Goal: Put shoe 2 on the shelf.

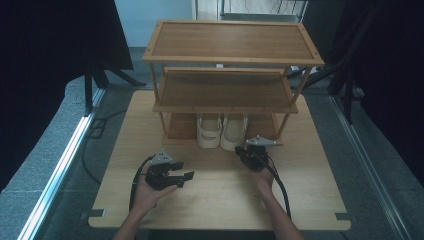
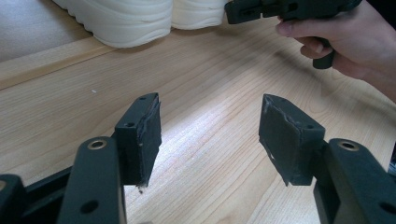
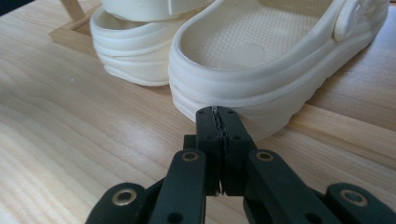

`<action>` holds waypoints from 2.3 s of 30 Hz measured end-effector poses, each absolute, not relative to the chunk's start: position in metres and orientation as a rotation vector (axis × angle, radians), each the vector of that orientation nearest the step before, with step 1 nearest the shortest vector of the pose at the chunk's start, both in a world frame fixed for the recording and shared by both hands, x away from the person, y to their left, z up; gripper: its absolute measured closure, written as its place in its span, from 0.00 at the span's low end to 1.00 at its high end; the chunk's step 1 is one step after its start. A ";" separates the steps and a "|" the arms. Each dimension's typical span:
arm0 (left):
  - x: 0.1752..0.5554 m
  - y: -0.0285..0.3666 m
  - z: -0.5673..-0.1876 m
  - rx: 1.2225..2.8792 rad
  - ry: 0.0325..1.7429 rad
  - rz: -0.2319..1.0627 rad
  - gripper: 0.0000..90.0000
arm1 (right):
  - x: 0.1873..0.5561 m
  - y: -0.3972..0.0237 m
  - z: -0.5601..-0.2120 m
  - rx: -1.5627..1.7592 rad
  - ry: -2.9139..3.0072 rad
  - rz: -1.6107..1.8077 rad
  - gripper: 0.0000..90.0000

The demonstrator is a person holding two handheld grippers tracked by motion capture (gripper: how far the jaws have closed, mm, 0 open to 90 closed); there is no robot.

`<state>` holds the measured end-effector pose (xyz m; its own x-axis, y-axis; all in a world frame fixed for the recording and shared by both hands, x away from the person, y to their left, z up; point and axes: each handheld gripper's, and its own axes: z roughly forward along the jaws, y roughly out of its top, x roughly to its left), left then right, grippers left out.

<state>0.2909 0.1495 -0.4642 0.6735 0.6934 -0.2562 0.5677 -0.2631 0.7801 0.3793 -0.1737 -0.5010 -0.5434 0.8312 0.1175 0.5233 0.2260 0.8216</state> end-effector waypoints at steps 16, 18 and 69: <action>0.291 0.149 -0.465 1.951 0.981 0.165 0.44 | 0.381 -0.177 -0.500 1.275 2.115 1.269 0.93; 0.291 0.150 -0.464 1.945 0.985 0.163 0.44 | 0.379 -0.179 -0.497 1.278 2.111 1.288 0.92; 0.289 0.165 -0.472 1.931 1.011 0.253 0.41 | 0.299 -0.279 -0.487 1.111 2.145 1.365 0.43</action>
<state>0.2887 0.1653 -0.4720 0.6427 0.7358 -0.2135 0.5486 -0.2475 0.7986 0.2990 -0.2791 -0.4873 -0.6233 0.7751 0.1033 0.4220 0.2223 0.8789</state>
